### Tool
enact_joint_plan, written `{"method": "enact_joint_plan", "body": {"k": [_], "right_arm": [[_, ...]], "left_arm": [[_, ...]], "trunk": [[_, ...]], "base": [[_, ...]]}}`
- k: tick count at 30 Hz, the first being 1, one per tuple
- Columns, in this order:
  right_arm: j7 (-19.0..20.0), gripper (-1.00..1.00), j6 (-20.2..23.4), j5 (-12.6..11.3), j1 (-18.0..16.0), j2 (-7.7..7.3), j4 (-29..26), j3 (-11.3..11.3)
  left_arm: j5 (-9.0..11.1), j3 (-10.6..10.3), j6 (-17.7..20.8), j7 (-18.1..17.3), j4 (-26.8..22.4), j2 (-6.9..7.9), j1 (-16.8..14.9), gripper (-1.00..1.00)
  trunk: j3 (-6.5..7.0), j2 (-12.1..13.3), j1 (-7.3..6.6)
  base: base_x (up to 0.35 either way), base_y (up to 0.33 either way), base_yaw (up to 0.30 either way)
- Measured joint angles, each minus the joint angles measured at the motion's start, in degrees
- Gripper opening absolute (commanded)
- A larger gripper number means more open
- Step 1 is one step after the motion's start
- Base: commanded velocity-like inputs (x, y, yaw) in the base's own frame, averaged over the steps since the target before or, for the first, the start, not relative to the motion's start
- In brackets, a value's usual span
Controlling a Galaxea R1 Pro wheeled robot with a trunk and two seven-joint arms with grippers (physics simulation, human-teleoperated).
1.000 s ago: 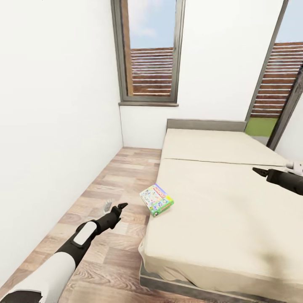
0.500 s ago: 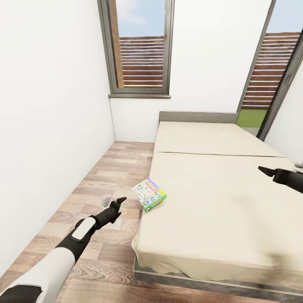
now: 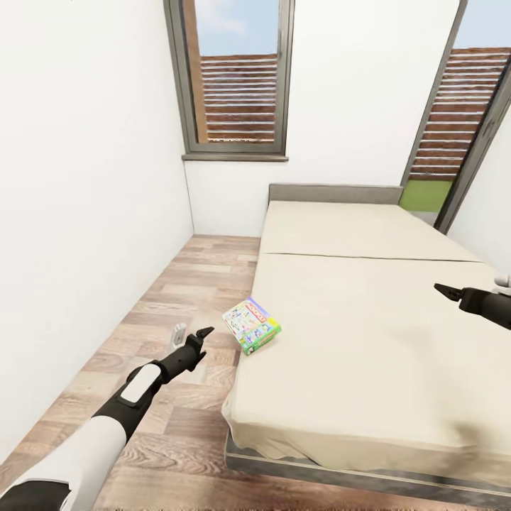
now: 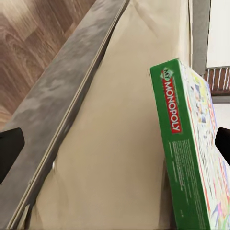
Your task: Put all the toys in the child's room - the three board games (two on the bed and one on the table), the two jigsaw puzzles on the table, and the tennis ball on the table - inside the toy box on the table in the child's room.
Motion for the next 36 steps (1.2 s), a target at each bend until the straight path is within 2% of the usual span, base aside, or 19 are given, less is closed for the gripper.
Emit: {"method": "enact_joint_plan", "body": {"k": [5, 8, 12, 13, 18, 25, 27, 36], "right_arm": [[0.01, 1.0, 0.04, 0.0, 0.01, 0.21, -0.03, 0.07], [-0.02, 1.0, 0.05, -0.01, 0.01, 0.29, -0.05, 0.08], [-0.02, 1.0, 0.08, -0.02, 0.01, 0.31, -0.08, 0.13], [-0.02, 1.0, 0.08, -0.03, 0.02, 0.32, -0.09, 0.17], [-0.03, 1.0, 0.1, -0.02, 0.02, 0.32, -0.1, 0.25], [-0.03, 1.0, 0.1, -0.01, 0.01, 0.33, -0.09, 0.28], [-0.03, 1.0, 0.1, -0.01, 0.01, 0.33, -0.09, 0.33], [0.02, 1.0, 0.1, -0.01, 0.01, 0.33, -0.09, 0.32]], "left_arm": [[0.02, 0.0, 0.31, -0.86, -0.05, -0.03, -0.06, 1.0], [-0.01, 0.01, 0.98, -3.06, -0.05, -0.08, 0.01, 1.0], [-0.03, 0.02, 1.17, -4.32, -0.04, -0.08, 0.15, 1.0], [-0.2, -0.16, 1.2, -6.39, -0.01, -0.09, 0.2, 1.0], [-0.69, -0.35, 1.21, -10.3, 0.06, -0.07, 0.29, 1.0], [-0.55, -0.02, 0.92, -11.07, 0.64, -0.02, 0.36, 1.0], [-0.36, 0.11, 0.82, -11.05, 2.61, -0.13, -0.26, 1.0], [-0.23, 0.29, 0.84, -11.24, 5.38, 0.04, -1.72, 1.0]], "trunk": [[-1.11, -0.07, 0.13], [-1.12, -0.07, 0.13], [-1.12, -0.07, 0.12], [-1.12, -0.07, 0.12], [-1.12, -0.07, 0.12], [-1.12, -0.07, 0.12], [-1.12, -0.07, 0.12], [-1.12, -0.07, 0.12]], "base": [[0.0, 0.0, 0.0], [0.0, 0.0, 0.0], [0.0, 0.0, -0.062], [0.0, 0.0, -0.189], [0.0, 0.0, -0.17], [0.0, 0.0, -0.039], [0.0, 0.0, -0.006], [0.0, 0.0, -0.002]]}}
